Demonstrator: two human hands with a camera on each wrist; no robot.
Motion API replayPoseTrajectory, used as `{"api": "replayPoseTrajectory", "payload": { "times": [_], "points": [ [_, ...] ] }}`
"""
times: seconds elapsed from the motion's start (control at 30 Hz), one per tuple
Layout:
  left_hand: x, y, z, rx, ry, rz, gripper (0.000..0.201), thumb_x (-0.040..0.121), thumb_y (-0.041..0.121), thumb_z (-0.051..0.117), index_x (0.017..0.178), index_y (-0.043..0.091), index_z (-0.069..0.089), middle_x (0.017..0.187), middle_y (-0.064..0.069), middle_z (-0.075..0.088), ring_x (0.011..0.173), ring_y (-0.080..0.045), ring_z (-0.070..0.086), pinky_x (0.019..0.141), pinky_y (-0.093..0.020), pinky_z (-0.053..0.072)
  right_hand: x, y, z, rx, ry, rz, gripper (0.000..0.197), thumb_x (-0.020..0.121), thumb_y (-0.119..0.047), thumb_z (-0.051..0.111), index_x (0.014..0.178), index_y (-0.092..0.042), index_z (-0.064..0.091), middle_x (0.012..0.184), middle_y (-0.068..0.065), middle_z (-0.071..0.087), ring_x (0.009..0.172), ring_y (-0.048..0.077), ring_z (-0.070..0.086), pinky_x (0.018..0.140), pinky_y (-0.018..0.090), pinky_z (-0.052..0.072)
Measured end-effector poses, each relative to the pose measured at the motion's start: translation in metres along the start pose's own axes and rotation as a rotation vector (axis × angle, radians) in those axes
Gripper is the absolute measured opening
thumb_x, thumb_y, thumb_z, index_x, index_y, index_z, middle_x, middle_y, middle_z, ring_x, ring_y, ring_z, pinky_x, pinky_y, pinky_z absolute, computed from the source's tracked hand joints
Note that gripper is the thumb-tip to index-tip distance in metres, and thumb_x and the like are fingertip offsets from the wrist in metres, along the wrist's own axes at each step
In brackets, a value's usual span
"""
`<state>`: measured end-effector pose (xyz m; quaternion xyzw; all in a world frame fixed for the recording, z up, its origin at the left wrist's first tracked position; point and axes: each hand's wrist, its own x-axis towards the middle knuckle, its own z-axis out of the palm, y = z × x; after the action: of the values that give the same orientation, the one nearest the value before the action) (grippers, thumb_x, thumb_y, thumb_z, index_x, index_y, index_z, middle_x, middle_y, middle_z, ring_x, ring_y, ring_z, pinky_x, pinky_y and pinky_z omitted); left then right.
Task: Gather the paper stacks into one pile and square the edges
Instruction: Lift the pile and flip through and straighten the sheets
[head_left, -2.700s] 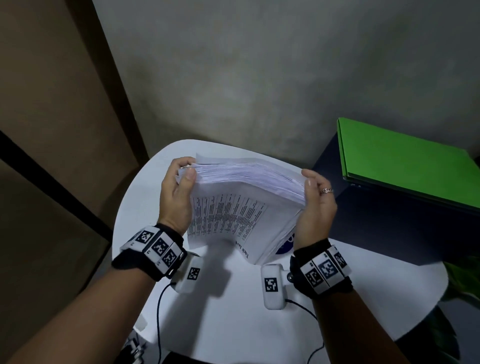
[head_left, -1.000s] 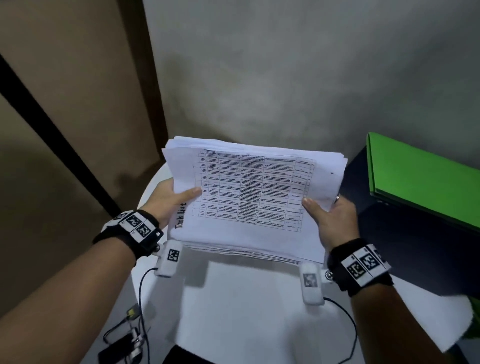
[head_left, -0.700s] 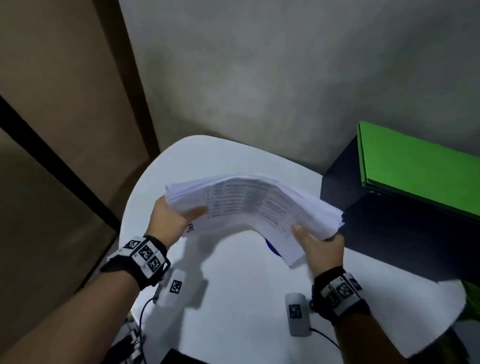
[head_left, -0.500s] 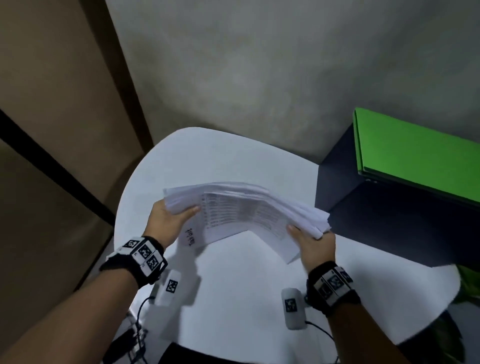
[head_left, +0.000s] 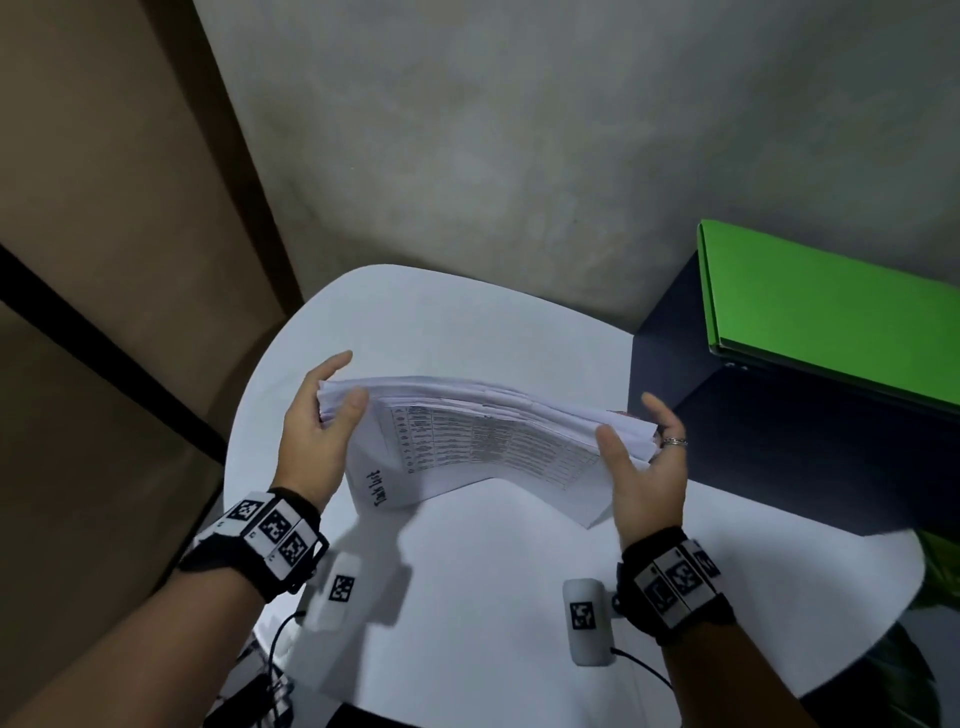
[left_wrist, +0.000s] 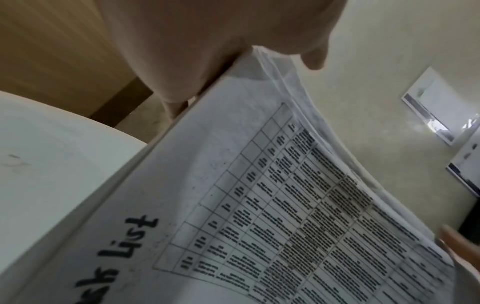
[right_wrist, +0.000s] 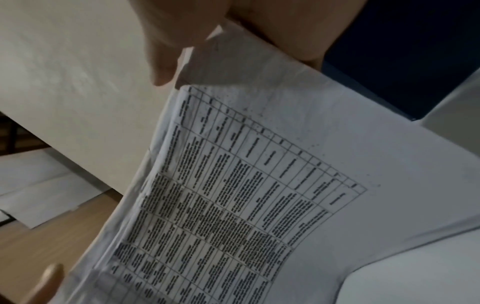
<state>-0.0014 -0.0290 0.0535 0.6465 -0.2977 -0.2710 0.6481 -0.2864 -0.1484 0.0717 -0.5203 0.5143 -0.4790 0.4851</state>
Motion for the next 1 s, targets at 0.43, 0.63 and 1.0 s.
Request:
{"api": "replayPoseTrajectory", "payload": {
  "times": [0.43, 0.63, 1.0],
  "points": [
    [0.014, 0.001, 0.015, 0.022, 0.202, -0.01, 0.013, 0.097, 0.016, 0.062, 0.107, 0.013, 0.07, 0.103, 0.008, 0.07, 0.088, 0.013, 0.062, 0.083, -0.008, 0.046, -0.007, -0.012, 0.007, -0.095, -0.038, -0.316, 0.048, 0.084, 0.001, 0.072, 0.091, -0.047, 0.067, 0.115, 0.004, 0.062, 0.112, 0.007, 0.059, 0.101, 0.015, 0.041],
    [0.019, 0.005, 0.016, 0.064, 0.205, 0.001, 0.014, 0.097, 0.016, 0.062, 0.109, 0.019, 0.07, 0.107, 0.015, 0.067, 0.098, 0.008, 0.059, 0.09, -0.009, 0.043, -0.006, -0.005, 0.004, -0.16, -0.044, -0.312, 0.031, 0.089, -0.001, 0.068, 0.092, -0.032, 0.072, 0.11, 0.004, 0.066, 0.11, 0.015, 0.061, 0.1, 0.023, 0.045],
    [0.023, 0.011, 0.019, 0.074, 0.189, -0.024, 0.02, 0.095, 0.007, 0.061, 0.093, 0.023, 0.073, 0.097, 0.013, 0.07, 0.088, 0.016, 0.06, 0.082, -0.002, 0.042, -0.005, -0.001, 0.002, -0.317, -0.118, -0.405, 0.023, 0.088, -0.01, 0.071, 0.109, -0.018, 0.074, 0.112, -0.005, 0.063, 0.109, 0.009, 0.062, 0.094, 0.027, 0.051]
  ]
}}
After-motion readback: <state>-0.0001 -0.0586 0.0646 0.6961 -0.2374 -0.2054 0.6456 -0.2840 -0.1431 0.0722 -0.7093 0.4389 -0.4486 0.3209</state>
